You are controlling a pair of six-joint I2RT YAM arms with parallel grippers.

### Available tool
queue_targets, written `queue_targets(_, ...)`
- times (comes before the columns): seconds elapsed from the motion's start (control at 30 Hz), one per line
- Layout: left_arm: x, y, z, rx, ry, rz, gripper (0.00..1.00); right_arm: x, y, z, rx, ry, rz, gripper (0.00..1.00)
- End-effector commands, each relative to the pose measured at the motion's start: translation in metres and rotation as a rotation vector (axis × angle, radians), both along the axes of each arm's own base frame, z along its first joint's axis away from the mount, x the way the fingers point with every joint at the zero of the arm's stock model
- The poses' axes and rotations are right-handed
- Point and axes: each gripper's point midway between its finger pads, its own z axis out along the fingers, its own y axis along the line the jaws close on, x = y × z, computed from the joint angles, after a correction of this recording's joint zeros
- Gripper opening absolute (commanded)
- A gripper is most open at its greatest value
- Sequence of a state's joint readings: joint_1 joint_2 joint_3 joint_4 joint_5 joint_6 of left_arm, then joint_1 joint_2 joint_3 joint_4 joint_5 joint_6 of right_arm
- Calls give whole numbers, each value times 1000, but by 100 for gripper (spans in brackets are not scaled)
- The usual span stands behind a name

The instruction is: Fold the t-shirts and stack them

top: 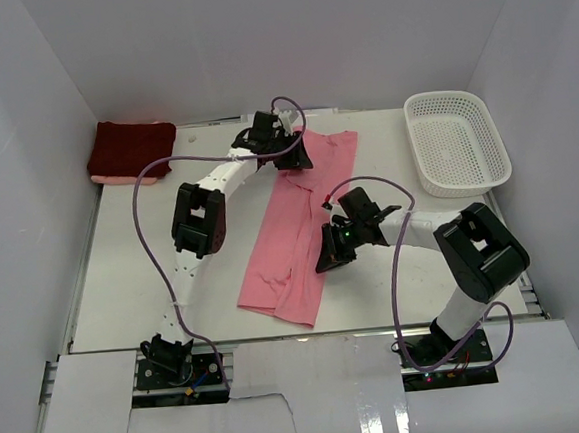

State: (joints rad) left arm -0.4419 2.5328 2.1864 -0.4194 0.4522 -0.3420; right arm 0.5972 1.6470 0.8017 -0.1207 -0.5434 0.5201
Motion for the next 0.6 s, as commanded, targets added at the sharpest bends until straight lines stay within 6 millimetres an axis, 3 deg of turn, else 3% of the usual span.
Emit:
queue_targets(0.0,16,7,20,-16,-69,33,53,-2,-2,-13,-21,10,-2,8)
queue_targets(0.1,27,28,13,23,-71,94,53,-7,-6,-21,-40,28,1,8)
queue_targets(0.3,53,95,6,-18,0,228,53,-15,-13,-35,-74,60,0,8)
queue_targets(0.4,57,111,7,-12,-5,250,53,-17,-19,-39,-111,65,-9,8)
queue_targets(0.57,60,118,10,-3,-28,241,53,-19,-32,-39,-163,56,-12,8)
